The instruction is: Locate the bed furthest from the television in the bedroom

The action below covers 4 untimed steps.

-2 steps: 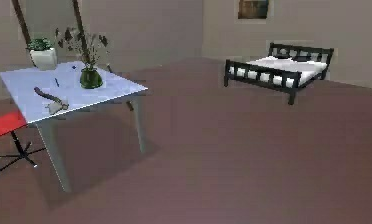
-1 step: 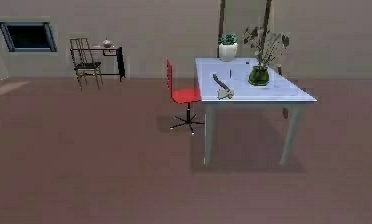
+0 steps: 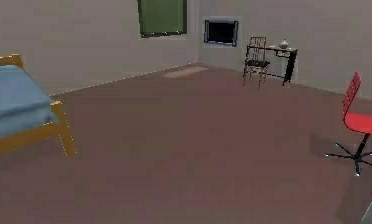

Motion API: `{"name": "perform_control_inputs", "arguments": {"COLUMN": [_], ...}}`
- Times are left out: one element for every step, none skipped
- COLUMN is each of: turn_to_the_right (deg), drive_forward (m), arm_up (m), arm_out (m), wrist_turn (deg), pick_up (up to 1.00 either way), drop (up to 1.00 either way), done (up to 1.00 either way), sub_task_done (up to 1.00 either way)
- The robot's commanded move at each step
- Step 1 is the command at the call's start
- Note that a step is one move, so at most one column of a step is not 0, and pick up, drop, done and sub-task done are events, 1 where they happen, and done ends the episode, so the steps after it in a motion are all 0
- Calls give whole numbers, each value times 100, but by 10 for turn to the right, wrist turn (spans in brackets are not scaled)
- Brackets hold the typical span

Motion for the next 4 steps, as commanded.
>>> {"name": "perform_control_inputs", "arguments": {"turn_to_the_right": [-420,0,-60,0], "drive_forward": [0,100,0,50], "arm_up": [0,0,0,0], "arm_out": [0,0,0,0], "wrist_turn": [0,0,0,0], "pick_up": [0,0,0,0], "drop": [0,0,0,0], "done": [0,0,0,0], "sub_task_done": [0,0,0,0]}}
